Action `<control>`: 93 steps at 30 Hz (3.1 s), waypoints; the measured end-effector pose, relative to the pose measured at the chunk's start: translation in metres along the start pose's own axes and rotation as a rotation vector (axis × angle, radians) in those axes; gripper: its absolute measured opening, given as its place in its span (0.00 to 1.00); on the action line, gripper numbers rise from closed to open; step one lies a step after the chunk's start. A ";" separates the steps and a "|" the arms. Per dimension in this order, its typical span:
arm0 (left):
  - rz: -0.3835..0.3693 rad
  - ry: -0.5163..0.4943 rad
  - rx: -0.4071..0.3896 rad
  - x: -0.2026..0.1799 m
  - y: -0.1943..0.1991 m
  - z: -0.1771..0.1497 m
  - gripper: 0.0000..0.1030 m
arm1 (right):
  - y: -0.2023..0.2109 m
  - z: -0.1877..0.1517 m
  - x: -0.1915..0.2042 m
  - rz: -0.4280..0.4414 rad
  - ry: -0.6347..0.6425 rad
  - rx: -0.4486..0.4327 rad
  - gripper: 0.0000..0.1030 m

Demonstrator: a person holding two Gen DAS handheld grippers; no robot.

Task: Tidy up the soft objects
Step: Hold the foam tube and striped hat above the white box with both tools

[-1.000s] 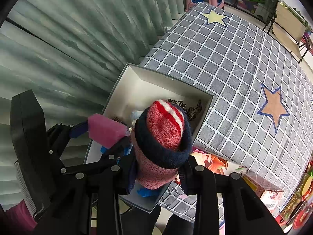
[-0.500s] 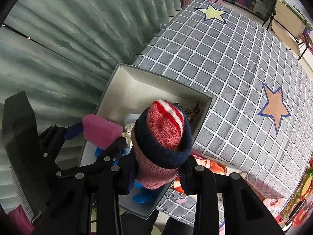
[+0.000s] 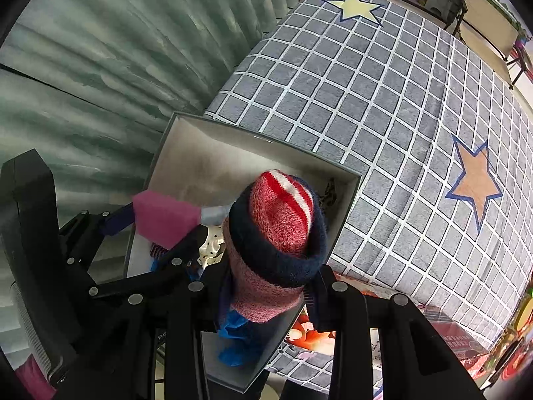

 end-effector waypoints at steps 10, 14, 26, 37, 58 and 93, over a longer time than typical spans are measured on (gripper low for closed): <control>-0.008 -0.001 0.011 -0.002 -0.003 0.001 0.71 | -0.005 -0.001 0.002 0.002 0.007 0.015 0.36; -0.009 -0.002 0.010 -0.002 -0.002 0.001 0.71 | -0.005 0.000 0.001 0.002 0.007 0.014 0.36; -0.024 -0.008 -0.006 -0.005 0.004 0.001 0.71 | -0.003 -0.001 0.002 0.000 0.006 0.010 0.36; -0.015 -0.005 -0.011 -0.004 0.006 0.001 0.71 | -0.005 -0.002 0.000 -0.011 0.010 0.018 0.36; -0.011 -0.014 -0.017 -0.006 0.009 0.001 0.71 | -0.001 -0.004 0.000 -0.015 0.004 0.006 0.36; -0.009 -0.011 -0.017 -0.003 0.011 -0.004 0.71 | 0.002 -0.006 0.003 -0.025 0.003 -0.002 0.36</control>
Point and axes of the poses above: each gripper's, at about its wrist camera, not at the fingertips, and y roughly against the way its jaws point, x to its left, z to its top, the point moved 10 cm from there along -y, roughly the way its jaws point, and after that the axes turned 4 degrees about -y, right-handed, at the moved point
